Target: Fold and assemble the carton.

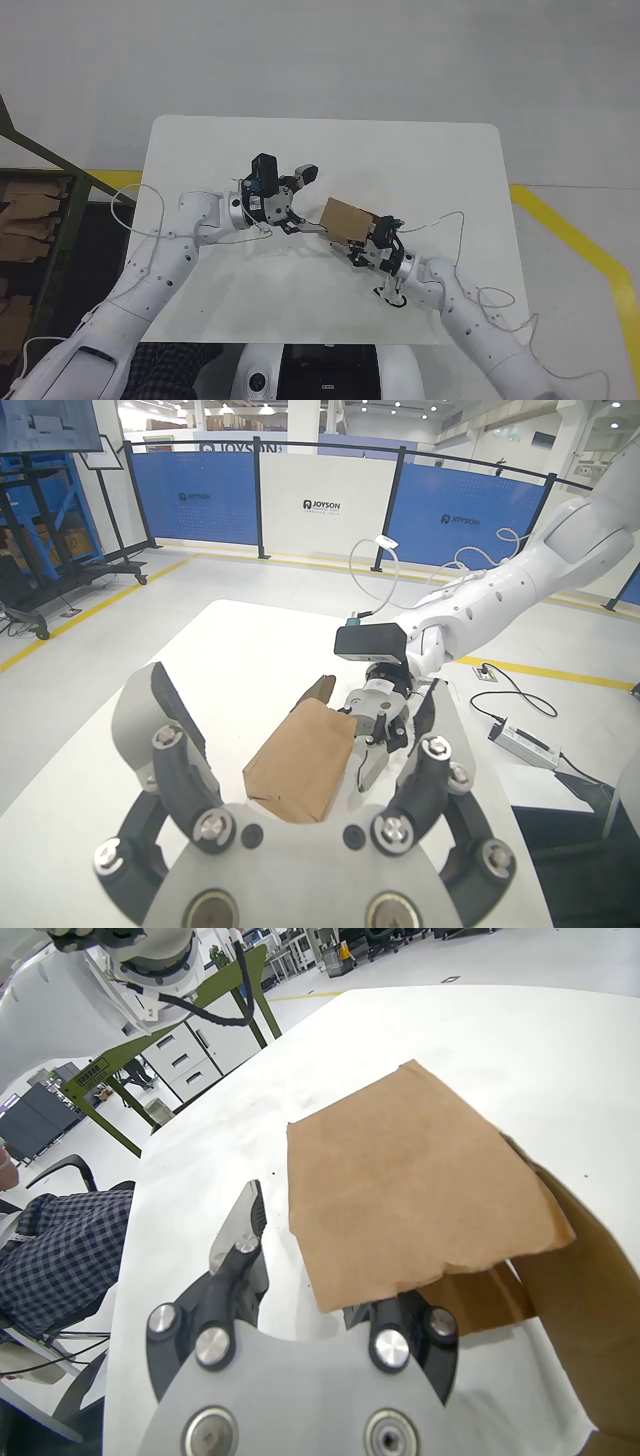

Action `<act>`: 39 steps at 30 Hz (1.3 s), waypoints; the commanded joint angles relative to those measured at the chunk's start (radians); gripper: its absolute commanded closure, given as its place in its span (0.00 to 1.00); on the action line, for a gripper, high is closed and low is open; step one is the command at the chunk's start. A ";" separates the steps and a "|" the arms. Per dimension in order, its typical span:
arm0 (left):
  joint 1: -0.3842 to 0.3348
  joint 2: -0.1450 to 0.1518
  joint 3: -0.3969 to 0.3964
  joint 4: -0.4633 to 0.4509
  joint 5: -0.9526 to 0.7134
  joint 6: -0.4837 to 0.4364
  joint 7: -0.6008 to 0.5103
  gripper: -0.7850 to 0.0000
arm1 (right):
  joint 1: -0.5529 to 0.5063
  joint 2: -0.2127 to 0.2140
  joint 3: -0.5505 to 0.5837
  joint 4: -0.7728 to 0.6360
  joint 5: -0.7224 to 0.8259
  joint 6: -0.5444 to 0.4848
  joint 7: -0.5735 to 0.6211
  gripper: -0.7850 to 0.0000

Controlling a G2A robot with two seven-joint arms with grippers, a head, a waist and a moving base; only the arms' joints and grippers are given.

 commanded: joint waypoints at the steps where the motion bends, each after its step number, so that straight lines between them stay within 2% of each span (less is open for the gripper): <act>1: 0.002 0.000 -0.003 -0.001 0.000 0.000 -0.002 0.00 | 0.001 -0.002 -0.006 0.003 -0.006 0.005 -0.006 0.70; 3: 0.004 -0.001 -0.005 -0.002 -0.001 -0.001 -0.004 0.00 | 0.001 -0.004 -0.010 0.006 -0.009 0.007 -0.014 0.84; 4: 0.004 -0.001 -0.006 -0.003 -0.001 -0.002 -0.004 0.00 | 0.001 -0.005 -0.012 0.007 -0.012 0.008 -0.018 0.98; 10: 0.006 -0.003 -0.009 -0.003 -0.001 -0.008 -0.005 0.00 | -0.012 -0.006 -0.003 0.001 0.053 -0.022 -0.010 1.00; 16: 0.009 -0.005 -0.014 -0.001 0.003 -0.012 0.000 0.00 | -0.054 0.005 0.039 -0.072 0.299 -0.110 0.098 1.00; 19: 0.008 -0.006 -0.018 0.003 0.004 -0.014 0.001 0.00 | -0.080 0.019 0.068 -0.128 0.469 -0.128 0.223 1.00; 23: 0.005 -0.008 -0.016 0.007 0.003 -0.016 0.001 0.00 | -0.120 0.045 0.098 -0.224 0.728 -0.080 0.464 1.00; 26: -0.001 -0.011 -0.010 0.014 0.001 -0.016 0.000 0.00 | -0.147 0.069 0.132 -0.310 0.943 -0.003 0.662 1.00; 32: -0.013 -0.013 -0.002 0.035 -0.003 -0.016 -0.001 0.00 | -0.194 0.111 0.210 -0.428 1.355 0.229 1.026 1.00; 36: -0.019 -0.012 0.003 0.050 -0.004 -0.016 0.000 0.00 | -0.196 0.131 0.284 -0.451 1.545 0.351 1.183 1.00; 39: -0.022 -0.010 0.013 0.056 0.002 -0.016 -0.003 0.00 | -0.190 0.143 0.333 -0.439 1.622 0.419 1.266 1.00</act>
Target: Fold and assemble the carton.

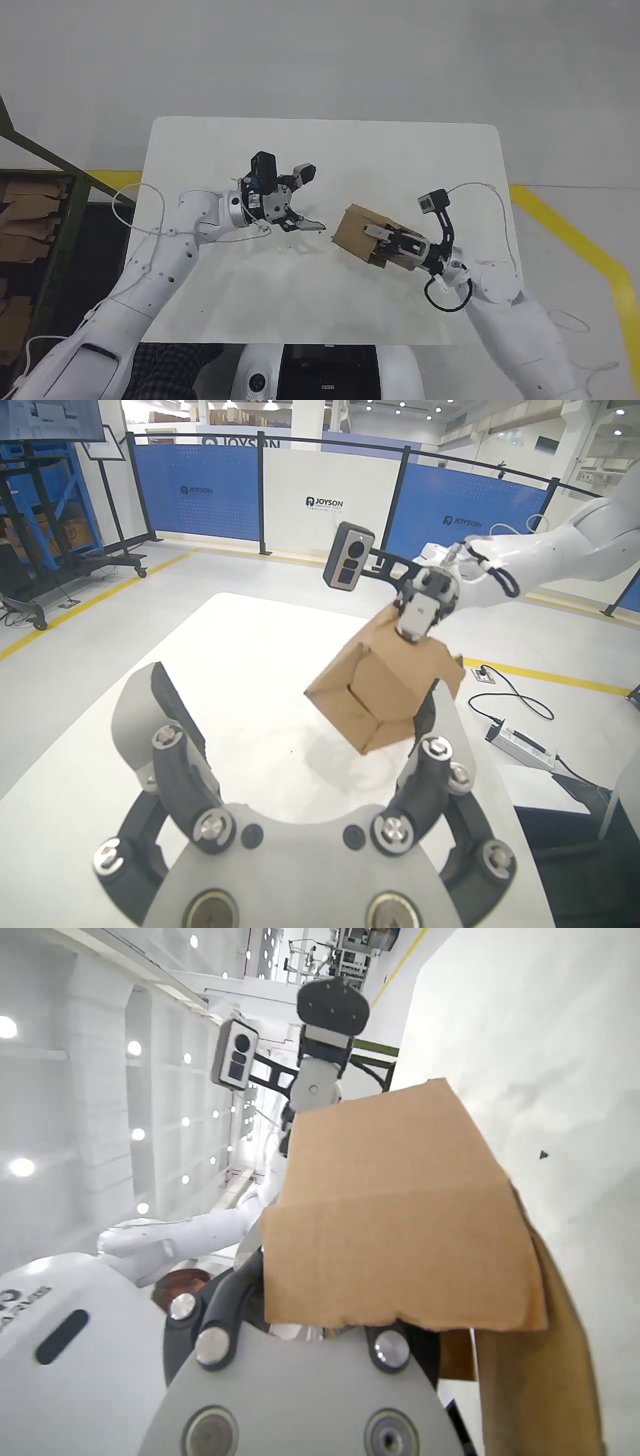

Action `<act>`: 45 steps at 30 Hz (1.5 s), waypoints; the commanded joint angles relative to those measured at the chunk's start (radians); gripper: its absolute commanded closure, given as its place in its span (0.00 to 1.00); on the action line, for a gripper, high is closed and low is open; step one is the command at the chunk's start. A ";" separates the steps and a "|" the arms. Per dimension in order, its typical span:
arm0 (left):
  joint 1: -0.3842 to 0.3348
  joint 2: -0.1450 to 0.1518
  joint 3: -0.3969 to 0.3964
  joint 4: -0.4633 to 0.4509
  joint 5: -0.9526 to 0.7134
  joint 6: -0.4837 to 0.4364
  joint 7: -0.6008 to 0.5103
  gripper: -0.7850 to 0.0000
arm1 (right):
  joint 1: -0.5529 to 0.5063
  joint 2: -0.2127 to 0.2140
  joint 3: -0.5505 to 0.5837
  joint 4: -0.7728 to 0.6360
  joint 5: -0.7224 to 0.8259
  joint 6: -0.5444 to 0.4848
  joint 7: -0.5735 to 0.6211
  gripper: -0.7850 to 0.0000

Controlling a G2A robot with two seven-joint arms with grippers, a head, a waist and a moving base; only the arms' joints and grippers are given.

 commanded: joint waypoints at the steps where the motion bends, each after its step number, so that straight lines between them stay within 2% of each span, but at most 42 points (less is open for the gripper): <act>1: -0.003 0.002 0.007 0.003 0.006 0.000 -0.002 0.00 | 0.005 0.006 0.029 0.010 0.031 0.042 0.052 1.00; 2: -0.004 0.003 0.011 0.003 0.008 0.000 -0.001 0.00 | 0.012 0.009 0.027 0.015 0.064 0.097 0.117 1.00; 5: -0.006 0.005 0.020 0.003 0.015 0.000 0.007 0.00 | 0.040 0.018 0.052 0.043 0.126 0.187 0.216 1.00; 8: -0.006 0.008 0.041 -0.001 0.017 0.000 0.018 0.00 | 0.060 0.023 0.066 0.065 0.129 0.216 0.256 1.00; 15: -0.036 0.009 0.130 0.002 0.043 0.000 0.017 0.00 | 0.109 0.022 0.057 0.106 0.210 0.321 0.297 1.00; 22: -0.086 0.011 0.219 0.000 0.089 0.000 0.076 0.00 | 0.182 0.013 0.007 0.173 0.230 0.418 0.314 1.00; 32: -0.183 -0.002 0.333 0.043 0.121 0.000 0.157 0.00 | 0.261 -0.006 -0.073 0.256 0.250 0.423 0.340 1.00; 45: -0.252 -0.019 0.427 0.112 0.100 0.000 0.190 0.00 | 0.271 -0.016 -0.102 0.260 0.264 0.396 0.330 1.00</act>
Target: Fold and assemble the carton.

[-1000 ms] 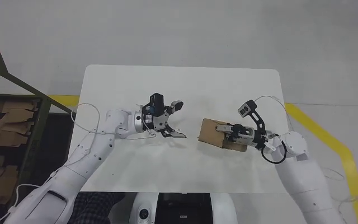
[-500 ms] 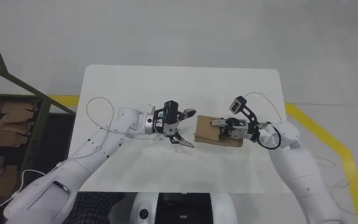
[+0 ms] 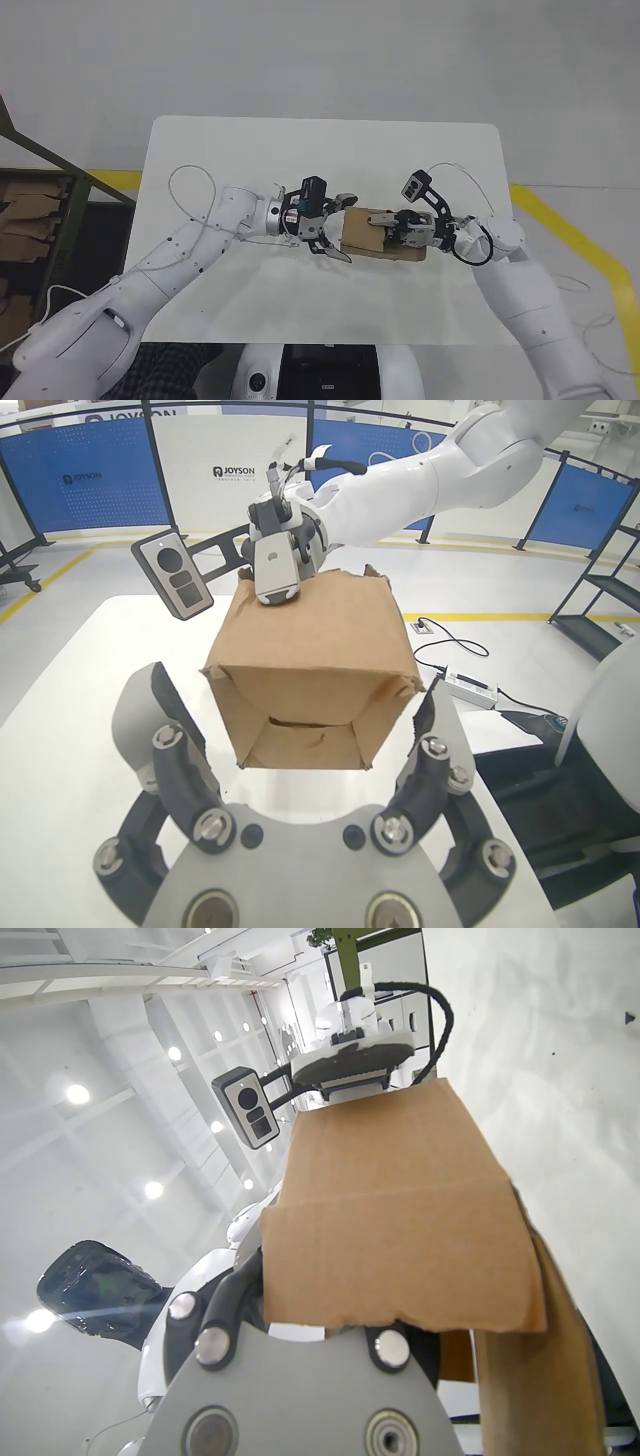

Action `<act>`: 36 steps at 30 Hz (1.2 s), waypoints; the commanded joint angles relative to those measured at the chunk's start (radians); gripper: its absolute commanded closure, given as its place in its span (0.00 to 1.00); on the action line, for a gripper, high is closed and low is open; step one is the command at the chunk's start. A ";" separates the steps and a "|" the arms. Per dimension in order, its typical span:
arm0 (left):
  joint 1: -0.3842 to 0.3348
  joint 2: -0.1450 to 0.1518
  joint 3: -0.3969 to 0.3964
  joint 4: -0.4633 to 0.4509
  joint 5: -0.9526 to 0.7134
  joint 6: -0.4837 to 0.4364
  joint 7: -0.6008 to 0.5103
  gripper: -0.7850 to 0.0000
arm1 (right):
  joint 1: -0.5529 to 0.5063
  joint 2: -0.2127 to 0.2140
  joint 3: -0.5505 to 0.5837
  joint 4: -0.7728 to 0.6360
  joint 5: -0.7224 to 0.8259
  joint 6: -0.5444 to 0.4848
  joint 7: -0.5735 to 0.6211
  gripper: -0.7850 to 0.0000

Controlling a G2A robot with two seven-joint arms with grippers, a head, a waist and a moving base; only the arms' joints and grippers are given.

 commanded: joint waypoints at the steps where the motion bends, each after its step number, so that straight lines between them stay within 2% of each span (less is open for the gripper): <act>1: -0.008 -0.002 0.013 0.009 -0.007 0.000 0.003 0.00 | 0.000 -0.001 -0.003 0.000 -0.002 -0.002 -0.001 1.00; 4: -0.020 -0.004 0.030 0.018 -0.013 0.000 0.005 0.00 | 0.002 -0.002 -0.008 0.002 -0.005 -0.004 -0.004 1.00; 5: -0.024 -0.005 0.036 0.021 -0.015 0.000 0.006 0.04 | 0.003 -0.002 -0.009 0.002 -0.005 -0.004 -0.004 1.00; 7: -0.032 -0.006 0.047 0.027 -0.019 0.000 0.008 0.17 | 0.005 -0.003 -0.011 0.003 -0.009 -0.007 -0.004 1.00; 9: -0.038 -0.007 0.056 0.033 -0.023 0.000 0.008 0.42 | 0.006 -0.003 -0.013 0.004 -0.011 -0.009 -0.005 1.00; 10: -0.040 -0.007 0.060 0.035 -0.026 0.000 0.008 0.45 | 0.006 -0.003 -0.014 0.005 -0.012 -0.009 -0.004 1.00; 13: -0.048 -0.009 0.070 0.043 -0.035 0.000 0.008 0.39 | 0.008 -0.004 -0.015 0.007 -0.012 -0.010 -0.004 1.00; 18: -0.055 -0.011 0.082 0.051 -0.048 0.000 0.008 0.38 | 0.008 -0.004 -0.014 0.009 -0.015 -0.018 -0.011 1.00; 21: -0.058 -0.012 0.087 0.053 -0.055 0.000 0.008 0.35 | 0.007 -0.004 -0.011 0.010 -0.016 -0.021 -0.015 1.00; 23: -0.058 -0.012 0.087 0.055 -0.058 0.000 0.010 0.30 | 0.006 -0.003 -0.008 0.010 -0.014 -0.021 -0.016 0.90; 24: -0.057 -0.012 0.088 0.055 -0.060 0.000 0.011 0.28 | 0.005 -0.003 -0.006 0.009 -0.013 -0.022 -0.016 0.82; 28: -0.054 -0.013 0.086 0.057 -0.064 0.000 0.013 0.25 | 0.001 0.000 0.003 0.005 -0.015 -0.024 -0.017 0.71; 36: -0.035 -0.009 0.071 0.064 -0.068 0.000 0.026 0.25 | -0.015 0.008 0.024 -0.024 -0.039 -0.021 -0.021 0.72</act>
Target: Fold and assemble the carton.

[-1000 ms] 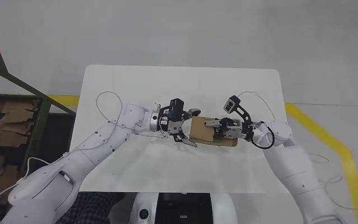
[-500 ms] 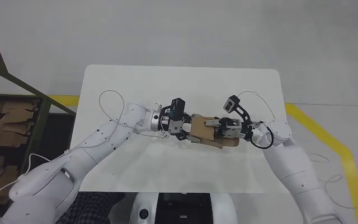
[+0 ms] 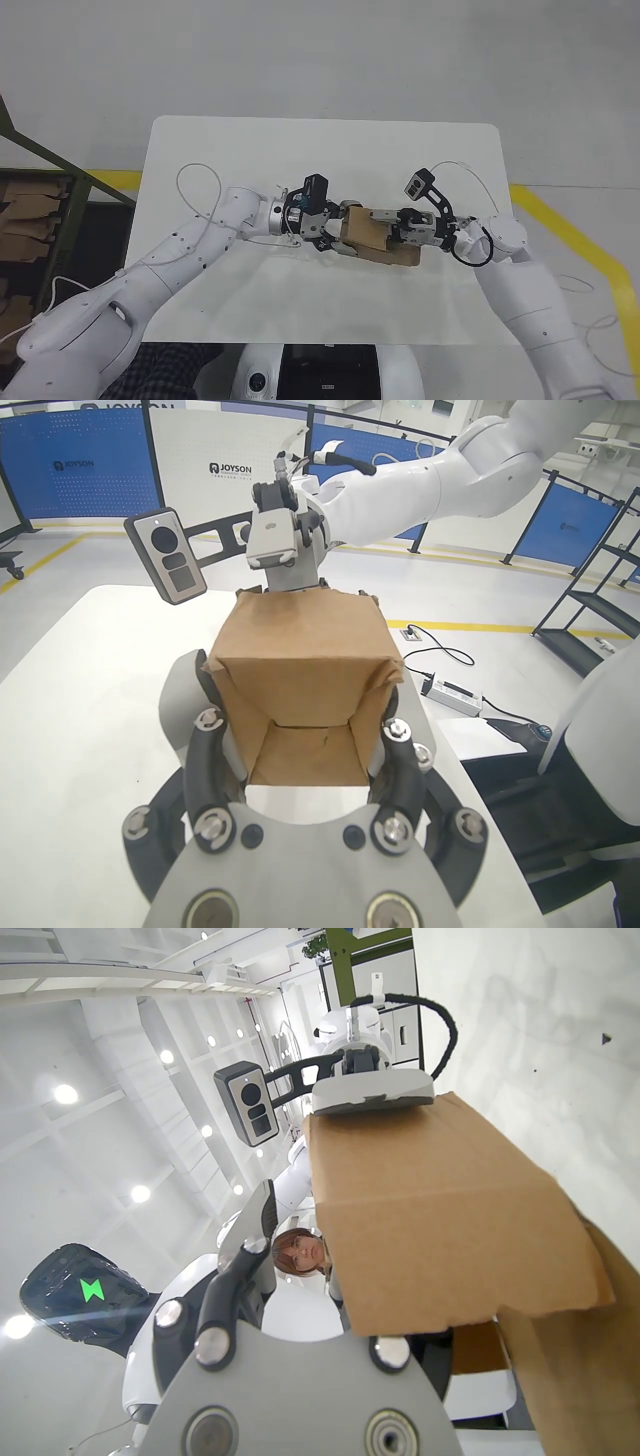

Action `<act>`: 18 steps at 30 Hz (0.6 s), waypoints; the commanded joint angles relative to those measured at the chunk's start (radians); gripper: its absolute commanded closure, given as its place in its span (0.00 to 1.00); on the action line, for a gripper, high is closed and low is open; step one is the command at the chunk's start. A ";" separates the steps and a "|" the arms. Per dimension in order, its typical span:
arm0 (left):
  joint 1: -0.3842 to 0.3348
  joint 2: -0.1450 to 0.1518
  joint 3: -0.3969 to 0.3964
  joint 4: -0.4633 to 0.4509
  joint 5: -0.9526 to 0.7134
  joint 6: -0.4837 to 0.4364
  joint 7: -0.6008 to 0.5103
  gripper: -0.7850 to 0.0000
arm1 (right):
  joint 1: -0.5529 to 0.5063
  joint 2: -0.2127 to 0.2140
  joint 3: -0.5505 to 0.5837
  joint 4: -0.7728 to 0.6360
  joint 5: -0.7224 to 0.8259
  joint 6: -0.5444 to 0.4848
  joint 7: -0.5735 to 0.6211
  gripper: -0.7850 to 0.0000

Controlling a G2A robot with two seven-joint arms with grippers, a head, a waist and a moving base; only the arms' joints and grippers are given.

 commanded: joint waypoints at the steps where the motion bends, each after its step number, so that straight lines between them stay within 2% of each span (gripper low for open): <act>1: 0.005 0.002 -0.005 0.004 0.003 0.000 0.009 0.26 | -0.005 0.002 0.005 -0.010 -0.004 0.001 0.000 0.72; 7: 0.005 0.004 -0.008 0.013 0.008 0.000 0.038 0.29 | -0.019 0.007 0.019 -0.033 -0.011 0.001 -0.002 0.72; 10: 0.003 0.004 -0.006 0.017 0.008 0.000 0.048 0.29 | -0.024 0.009 0.023 -0.046 -0.011 -0.001 0.001 0.80; 12: 0.001 0.004 -0.003 0.018 0.009 0.000 0.051 0.24 | -0.025 0.009 0.022 -0.052 -0.014 -0.001 0.003 0.80; 13: 0.001 0.004 -0.002 0.019 0.010 0.000 0.052 0.18 | -0.025 0.009 0.021 -0.053 -0.016 -0.002 0.002 0.82; 15: -0.002 0.004 0.002 0.018 0.013 0.000 0.054 0.01 | -0.023 0.009 0.018 -0.053 -0.016 -0.002 -0.001 0.93; 16: -0.003 0.004 0.003 0.018 0.016 0.000 0.055 0.00 | -0.021 0.008 0.017 -0.051 -0.015 -0.002 -0.004 1.00; 18: -0.005 0.005 0.003 0.014 0.020 0.000 0.059 0.00 | -0.017 0.007 0.012 -0.049 -0.015 -0.002 -0.006 1.00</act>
